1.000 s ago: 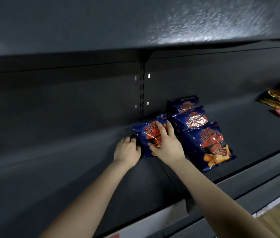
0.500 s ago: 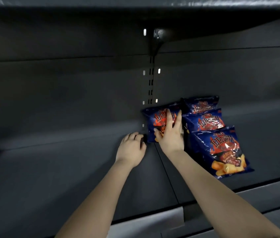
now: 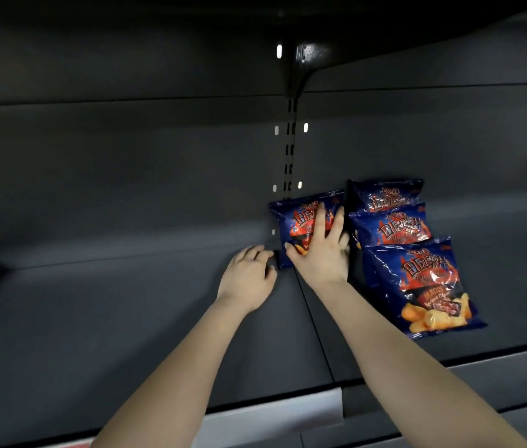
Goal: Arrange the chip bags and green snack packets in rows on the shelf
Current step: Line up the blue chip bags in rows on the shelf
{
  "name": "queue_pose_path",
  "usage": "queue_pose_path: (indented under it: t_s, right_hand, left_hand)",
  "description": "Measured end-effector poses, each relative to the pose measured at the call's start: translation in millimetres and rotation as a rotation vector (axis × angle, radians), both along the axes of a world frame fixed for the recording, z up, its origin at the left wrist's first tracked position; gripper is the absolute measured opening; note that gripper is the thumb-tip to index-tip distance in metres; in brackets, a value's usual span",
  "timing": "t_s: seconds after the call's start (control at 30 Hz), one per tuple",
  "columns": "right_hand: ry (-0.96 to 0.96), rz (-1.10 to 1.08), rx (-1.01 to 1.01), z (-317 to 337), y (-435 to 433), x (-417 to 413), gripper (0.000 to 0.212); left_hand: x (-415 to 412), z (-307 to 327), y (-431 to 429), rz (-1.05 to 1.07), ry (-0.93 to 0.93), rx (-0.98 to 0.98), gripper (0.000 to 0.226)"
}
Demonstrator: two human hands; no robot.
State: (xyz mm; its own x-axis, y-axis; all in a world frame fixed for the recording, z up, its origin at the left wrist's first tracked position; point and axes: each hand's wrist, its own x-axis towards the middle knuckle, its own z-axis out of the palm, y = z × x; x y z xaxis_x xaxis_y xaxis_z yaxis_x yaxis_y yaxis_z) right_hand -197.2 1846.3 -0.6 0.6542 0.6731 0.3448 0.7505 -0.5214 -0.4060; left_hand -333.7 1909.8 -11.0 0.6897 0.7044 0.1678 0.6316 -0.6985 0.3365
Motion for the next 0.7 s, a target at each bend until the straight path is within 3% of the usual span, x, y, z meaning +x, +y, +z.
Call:
queue_pose_path:
  t_s: [0.7]
  right_hand:
    - [-0.03, -0.014, 0.026, -1.4, -0.2, -0.8, 0.087]
  left_hand:
    - [-1.2, 1.0, -2.6, 0.001, -0.029, -0.034, 0.043]
